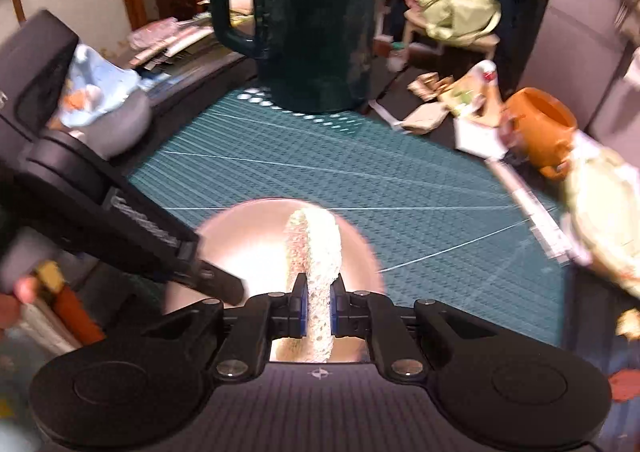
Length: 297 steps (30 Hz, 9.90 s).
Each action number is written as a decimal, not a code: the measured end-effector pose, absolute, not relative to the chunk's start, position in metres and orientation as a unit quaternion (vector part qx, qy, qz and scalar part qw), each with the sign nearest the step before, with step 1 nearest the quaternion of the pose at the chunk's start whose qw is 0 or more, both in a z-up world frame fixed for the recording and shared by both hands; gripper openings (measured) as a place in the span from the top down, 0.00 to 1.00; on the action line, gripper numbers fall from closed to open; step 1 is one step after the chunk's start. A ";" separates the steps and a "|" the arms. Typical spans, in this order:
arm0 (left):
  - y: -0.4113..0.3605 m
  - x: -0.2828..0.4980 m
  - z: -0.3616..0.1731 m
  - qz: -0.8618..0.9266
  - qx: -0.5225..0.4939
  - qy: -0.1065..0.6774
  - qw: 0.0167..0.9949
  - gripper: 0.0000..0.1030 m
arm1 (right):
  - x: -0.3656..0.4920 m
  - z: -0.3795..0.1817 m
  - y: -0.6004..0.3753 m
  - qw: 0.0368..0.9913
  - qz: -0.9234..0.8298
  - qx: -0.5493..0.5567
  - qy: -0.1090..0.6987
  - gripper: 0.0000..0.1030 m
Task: Clean bowl
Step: 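Hold the bowl with the left gripper while the right gripper scrubs the bottom in circles, then lift the cream sponge out of the bowl with the right gripper, then hold the white bowl with the left gripper while the right gripper scrubs its bottom with the sponge, then hold the bowl with the left gripper while the right gripper lifts the sponge out, then hold the bowl with the left gripper while the right gripper rubs the sponge inside, then hold the bowl with the left gripper while the right gripper scrubs the inner wall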
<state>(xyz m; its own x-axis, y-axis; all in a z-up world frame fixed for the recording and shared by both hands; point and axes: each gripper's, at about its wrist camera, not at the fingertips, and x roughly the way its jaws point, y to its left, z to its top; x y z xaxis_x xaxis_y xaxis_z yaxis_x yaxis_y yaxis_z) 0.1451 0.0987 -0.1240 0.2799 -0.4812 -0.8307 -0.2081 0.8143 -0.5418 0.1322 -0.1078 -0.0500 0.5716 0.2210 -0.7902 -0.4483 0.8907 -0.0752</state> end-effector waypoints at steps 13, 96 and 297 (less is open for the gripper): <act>0.095 0.144 -0.121 -0.094 -0.279 0.596 0.747 0.85 | 0.128 -0.005 -0.134 0.912 0.173 -0.091 0.360 0.91; 0.065 0.162 -0.114 -0.101 -0.286 0.584 0.753 0.84 | 0.140 -0.023 -0.131 0.887 0.218 -0.052 0.404 0.91; 0.064 0.153 -0.103 -0.066 -0.284 0.568 0.770 0.80 | 0.146 -0.028 -0.129 0.876 0.243 0.008 0.417 0.91</act>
